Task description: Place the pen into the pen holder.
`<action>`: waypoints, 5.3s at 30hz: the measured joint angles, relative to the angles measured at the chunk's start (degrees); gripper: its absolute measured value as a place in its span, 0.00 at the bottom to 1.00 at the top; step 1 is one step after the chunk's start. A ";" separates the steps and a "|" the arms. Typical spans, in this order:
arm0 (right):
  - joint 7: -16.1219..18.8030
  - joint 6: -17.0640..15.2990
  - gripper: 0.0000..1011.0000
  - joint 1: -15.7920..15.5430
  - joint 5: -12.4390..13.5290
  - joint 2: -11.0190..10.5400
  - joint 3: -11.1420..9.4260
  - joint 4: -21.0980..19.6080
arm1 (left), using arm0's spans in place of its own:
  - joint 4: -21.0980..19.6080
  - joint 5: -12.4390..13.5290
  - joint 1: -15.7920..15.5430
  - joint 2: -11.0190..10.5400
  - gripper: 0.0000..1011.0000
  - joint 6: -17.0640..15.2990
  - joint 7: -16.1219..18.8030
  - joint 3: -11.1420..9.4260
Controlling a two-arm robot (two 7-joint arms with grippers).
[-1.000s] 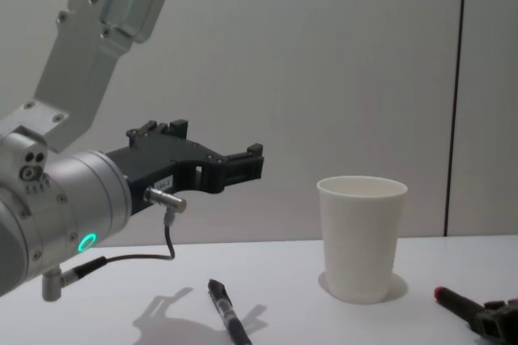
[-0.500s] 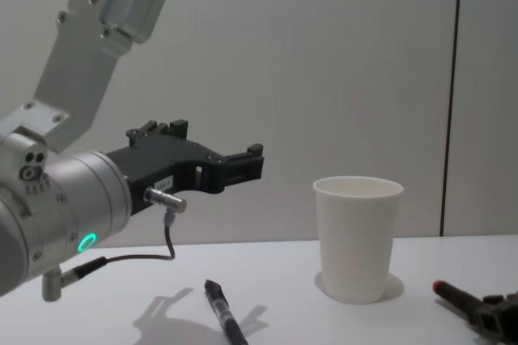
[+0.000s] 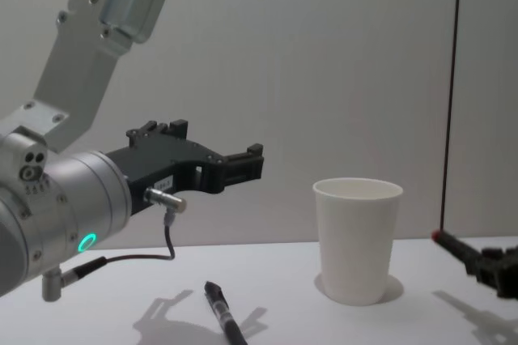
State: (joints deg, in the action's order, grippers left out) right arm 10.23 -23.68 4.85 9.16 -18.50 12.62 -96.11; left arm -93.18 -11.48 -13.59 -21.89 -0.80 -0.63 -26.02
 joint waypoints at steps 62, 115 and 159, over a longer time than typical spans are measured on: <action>6.63 42.90 0.18 20.07 -0.85 10.22 1.39 21.92 | 0.00 0.00 0.00 0.00 0.99 0.00 0.00 0.00; 8.55 49.50 0.18 25.89 -4.31 15.03 5.13 39.12 | 0.00 0.00 0.00 0.00 0.99 0.00 0.00 0.00; 7.88 43.75 0.99 19.81 -1.71 11.70 3.58 28.16 | 0.00 0.00 0.00 0.00 0.99 0.00 0.00 0.00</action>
State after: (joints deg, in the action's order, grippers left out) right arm 18.11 20.07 24.66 7.45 -6.80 16.20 -67.95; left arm -93.18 -11.48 -13.59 -21.89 -0.80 -0.62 -26.02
